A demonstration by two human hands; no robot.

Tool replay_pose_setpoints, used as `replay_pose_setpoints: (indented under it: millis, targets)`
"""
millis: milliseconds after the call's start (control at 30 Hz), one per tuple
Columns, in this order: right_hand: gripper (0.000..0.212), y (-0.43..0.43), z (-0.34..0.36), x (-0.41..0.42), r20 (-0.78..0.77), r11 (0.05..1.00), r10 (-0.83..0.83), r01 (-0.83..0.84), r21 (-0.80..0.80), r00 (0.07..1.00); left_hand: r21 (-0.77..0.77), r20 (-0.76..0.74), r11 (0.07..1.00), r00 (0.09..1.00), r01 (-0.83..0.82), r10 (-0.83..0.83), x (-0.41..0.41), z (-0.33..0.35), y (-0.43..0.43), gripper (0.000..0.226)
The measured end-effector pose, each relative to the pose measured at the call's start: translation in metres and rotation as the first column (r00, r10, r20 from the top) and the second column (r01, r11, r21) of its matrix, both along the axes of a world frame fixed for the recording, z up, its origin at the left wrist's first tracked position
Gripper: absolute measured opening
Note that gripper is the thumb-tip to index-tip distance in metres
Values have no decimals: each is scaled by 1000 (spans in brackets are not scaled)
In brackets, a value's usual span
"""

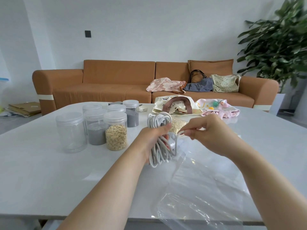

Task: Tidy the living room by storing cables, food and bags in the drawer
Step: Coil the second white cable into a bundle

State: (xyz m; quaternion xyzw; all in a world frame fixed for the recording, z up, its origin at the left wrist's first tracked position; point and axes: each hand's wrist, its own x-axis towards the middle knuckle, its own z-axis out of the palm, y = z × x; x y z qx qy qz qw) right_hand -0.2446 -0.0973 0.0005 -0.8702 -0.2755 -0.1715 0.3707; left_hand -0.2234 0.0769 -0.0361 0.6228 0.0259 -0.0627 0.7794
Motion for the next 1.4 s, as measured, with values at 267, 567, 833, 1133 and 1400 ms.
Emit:
replay_pose_setpoints:
  millis: [267,567,833,1133,1400]
  targets:
    - [20,1,9,-6,-17,957,-246,240,-163,969,32,-41,934,934,357,-356,-2,-7,-9,73]
    - [37,6,17,-16,143,888,-394,416,-195,908,-92,23,764,768,639,-640,-2,-6,-5,71]
    - [34,8,14,-19,256,955,-224,264,-136,941,84,43,734,733,674,-679,-5,-6,-3,39]
    - [27,-1,6,-3,87,969,-230,219,113,969,-39,-72,776,772,630,-631,-7,-4,-2,32]
    - [31,7,0,-6,123,968,-211,189,167,970,129,-12,795,803,592,-596,-9,-4,-6,25]
